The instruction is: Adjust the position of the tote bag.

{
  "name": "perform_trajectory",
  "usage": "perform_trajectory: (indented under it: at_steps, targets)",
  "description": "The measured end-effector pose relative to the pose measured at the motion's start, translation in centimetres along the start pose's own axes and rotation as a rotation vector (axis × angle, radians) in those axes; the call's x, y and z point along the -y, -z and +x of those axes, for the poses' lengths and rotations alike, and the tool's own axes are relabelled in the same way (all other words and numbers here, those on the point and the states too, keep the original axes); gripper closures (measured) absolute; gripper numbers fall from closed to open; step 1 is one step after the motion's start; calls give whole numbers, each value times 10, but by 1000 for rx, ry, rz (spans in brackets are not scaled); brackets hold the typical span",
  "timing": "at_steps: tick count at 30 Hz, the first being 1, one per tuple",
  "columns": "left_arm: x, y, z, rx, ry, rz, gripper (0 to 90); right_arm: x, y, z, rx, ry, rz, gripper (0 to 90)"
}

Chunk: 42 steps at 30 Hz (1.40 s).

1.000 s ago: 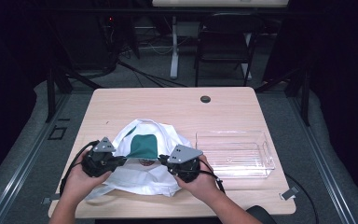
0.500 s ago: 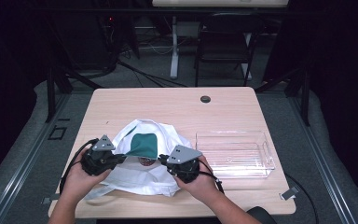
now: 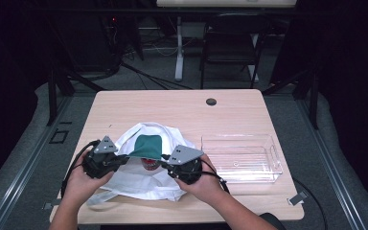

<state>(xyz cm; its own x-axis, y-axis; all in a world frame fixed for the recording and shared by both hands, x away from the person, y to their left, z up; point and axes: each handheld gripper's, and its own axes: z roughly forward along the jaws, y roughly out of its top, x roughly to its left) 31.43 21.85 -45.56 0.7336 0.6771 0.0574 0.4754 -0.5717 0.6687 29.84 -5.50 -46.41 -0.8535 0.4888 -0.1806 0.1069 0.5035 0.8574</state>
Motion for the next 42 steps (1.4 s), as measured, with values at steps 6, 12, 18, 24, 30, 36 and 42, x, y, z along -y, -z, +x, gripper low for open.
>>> perform_trajectory:
  at_steps: [6,12,18,24,30,36,42]
  targets:
    - [-5,-2,2,-7,-2,-6,868,-9,2,-1,19,29,8,749]
    - [-11,-1,3,-17,-4,-10,868,-12,0,-1,30,41,35,735]
    - [-15,0,5,-27,-3,-23,869,-17,-2,-3,42,47,46,713]
    - [-18,0,7,-33,-5,-34,869,-22,-5,-3,51,58,57,684]
    - [-19,0,9,-38,1,-41,869,-28,-9,-2,59,67,64,674]
    - [-22,1,12,-40,9,-56,870,-32,-11,-6,66,64,74,672]
    - [-24,1,13,-52,14,-72,870,-36,-11,-9,77,62,80,672]
